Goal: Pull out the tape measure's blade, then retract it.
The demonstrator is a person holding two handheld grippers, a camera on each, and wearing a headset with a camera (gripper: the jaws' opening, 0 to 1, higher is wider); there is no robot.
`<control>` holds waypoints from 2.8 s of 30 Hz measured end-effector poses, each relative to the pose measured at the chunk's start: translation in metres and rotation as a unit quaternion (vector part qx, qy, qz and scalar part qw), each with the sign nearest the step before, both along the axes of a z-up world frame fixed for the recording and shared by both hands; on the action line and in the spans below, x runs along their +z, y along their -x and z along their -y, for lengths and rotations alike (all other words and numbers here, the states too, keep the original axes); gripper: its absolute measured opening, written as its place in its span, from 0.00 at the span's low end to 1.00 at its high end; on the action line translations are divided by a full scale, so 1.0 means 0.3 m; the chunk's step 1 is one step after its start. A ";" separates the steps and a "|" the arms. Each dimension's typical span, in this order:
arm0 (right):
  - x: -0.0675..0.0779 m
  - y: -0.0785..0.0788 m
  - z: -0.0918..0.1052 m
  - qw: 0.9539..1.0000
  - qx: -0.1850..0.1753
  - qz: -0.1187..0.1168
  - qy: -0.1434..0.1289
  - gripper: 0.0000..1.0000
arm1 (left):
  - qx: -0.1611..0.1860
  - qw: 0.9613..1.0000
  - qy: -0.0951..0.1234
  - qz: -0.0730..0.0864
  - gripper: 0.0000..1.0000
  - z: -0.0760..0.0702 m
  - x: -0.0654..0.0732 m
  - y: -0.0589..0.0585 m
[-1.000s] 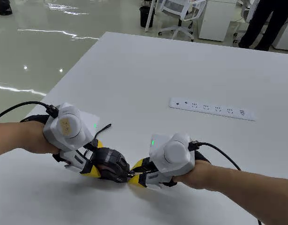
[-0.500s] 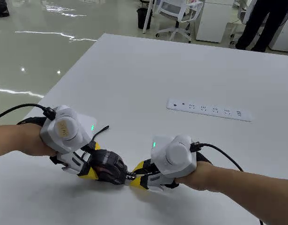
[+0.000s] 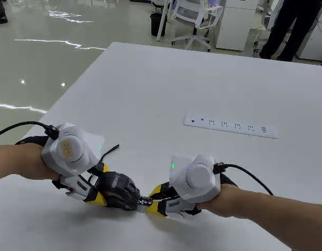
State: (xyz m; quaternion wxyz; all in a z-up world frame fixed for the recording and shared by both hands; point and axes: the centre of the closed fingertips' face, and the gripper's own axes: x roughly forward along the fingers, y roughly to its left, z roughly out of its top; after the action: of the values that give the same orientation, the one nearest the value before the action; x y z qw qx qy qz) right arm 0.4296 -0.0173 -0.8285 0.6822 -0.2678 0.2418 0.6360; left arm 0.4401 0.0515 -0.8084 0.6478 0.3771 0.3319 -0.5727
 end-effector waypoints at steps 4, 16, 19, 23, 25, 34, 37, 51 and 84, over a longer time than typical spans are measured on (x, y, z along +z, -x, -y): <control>0.001 0.002 0.005 1.000 -0.001 0.000 0.001 0.13 | -0.001 1.000 0.000 0.000 0.27 0.001 0.001 0.001; -0.001 0.004 0.015 1.000 -0.002 -0.002 0.001 0.13 | 0.000 1.000 -0.002 0.001 0.27 0.001 0.000 0.003; -0.001 0.005 0.018 1.000 -0.003 -0.005 0.001 0.13 | -0.001 1.000 -0.002 0.001 0.27 0.001 0.000 0.002; -0.003 0.001 0.024 1.000 -0.004 -0.004 0.002 0.13 | -0.001 1.000 -0.002 0.000 0.27 0.002 0.000 0.001; -0.003 0.001 0.026 1.000 -0.005 -0.005 0.002 0.13 | 0.000 1.000 -0.002 0.000 0.27 0.003 0.000 0.000; -0.002 0.002 0.031 1.000 -0.003 -0.004 0.003 0.13 | 0.000 1.000 -0.002 0.000 0.27 0.003 0.000 -0.001; 0.000 0.002 0.035 1.000 -0.002 -0.003 0.003 0.13 | 0.001 1.000 -0.002 0.001 0.27 0.002 0.000 0.000; 0.004 0.004 0.053 1.000 0.000 0.000 0.006 0.13 | 0.001 1.000 -0.004 0.000 0.27 0.000 0.000 0.000; 0.004 0.003 0.097 1.000 -0.001 -0.001 0.006 0.13 | 0.002 1.000 -0.004 -0.003 0.27 0.001 -0.001 -0.002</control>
State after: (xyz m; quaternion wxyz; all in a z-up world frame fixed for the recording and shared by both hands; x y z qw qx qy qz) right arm 0.4288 -0.0465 -0.8273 0.6811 -0.2708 0.2470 0.6339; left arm 0.4407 0.0512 -0.8086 0.6468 0.3771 0.3366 -0.5711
